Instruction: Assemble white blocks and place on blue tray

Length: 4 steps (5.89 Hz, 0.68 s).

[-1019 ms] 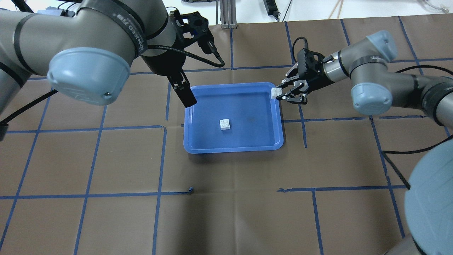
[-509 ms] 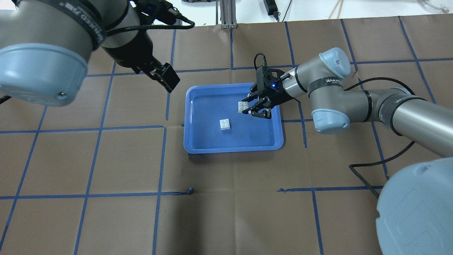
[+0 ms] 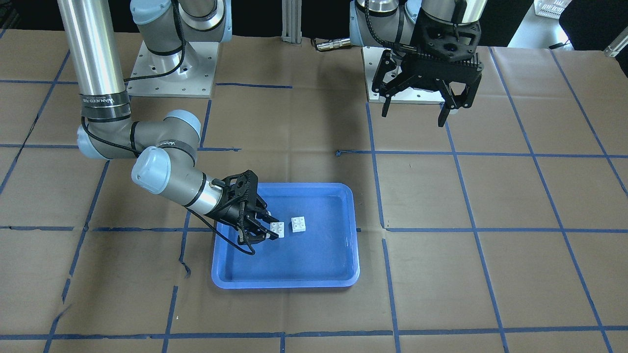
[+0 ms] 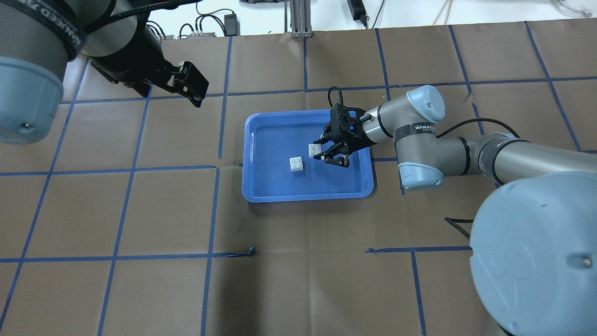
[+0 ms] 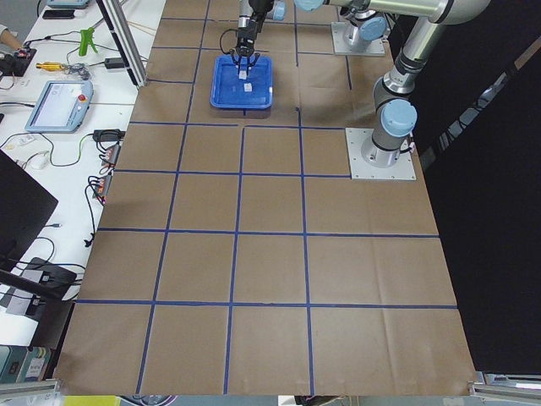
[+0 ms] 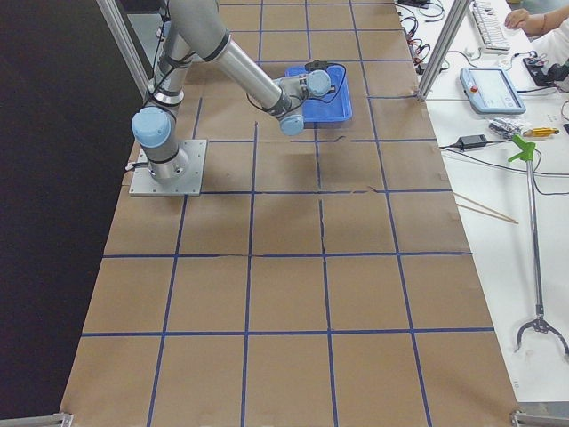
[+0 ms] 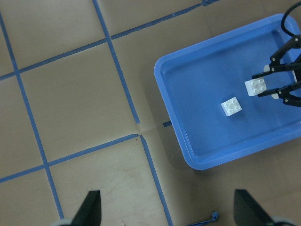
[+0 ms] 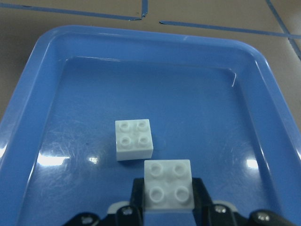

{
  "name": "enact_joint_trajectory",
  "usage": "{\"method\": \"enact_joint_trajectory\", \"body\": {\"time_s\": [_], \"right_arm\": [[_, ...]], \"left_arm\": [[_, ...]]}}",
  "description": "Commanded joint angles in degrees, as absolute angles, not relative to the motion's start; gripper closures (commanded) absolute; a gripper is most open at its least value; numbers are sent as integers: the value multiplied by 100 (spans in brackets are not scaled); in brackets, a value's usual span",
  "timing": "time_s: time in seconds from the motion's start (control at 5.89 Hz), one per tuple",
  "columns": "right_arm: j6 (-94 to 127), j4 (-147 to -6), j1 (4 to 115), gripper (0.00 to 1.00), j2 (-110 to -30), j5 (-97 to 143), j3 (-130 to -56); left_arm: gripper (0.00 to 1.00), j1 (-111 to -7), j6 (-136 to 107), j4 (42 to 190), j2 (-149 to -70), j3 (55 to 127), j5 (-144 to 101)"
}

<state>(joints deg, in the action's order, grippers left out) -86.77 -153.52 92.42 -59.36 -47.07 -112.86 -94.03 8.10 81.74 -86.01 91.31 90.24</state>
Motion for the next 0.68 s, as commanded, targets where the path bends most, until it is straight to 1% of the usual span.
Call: {"method": "enact_joint_trajectory", "body": {"time_s": [0.0,0.17,0.51], "right_arm": [[-8666,-15363,9255,70,-5889,-4711,-11303],[-8666,-15389,9351,70,-5741,-4702,-11294],[-8570,-15434,9457,70,-5756,-4702,-11277]], "left_arm": [[0,-9378,502,8314,-8578,9141,9026],[0,-9395,-56,8306,-8569,9132,9026],[0,-9387,-474,8654,-8517,8984,9035]]}}
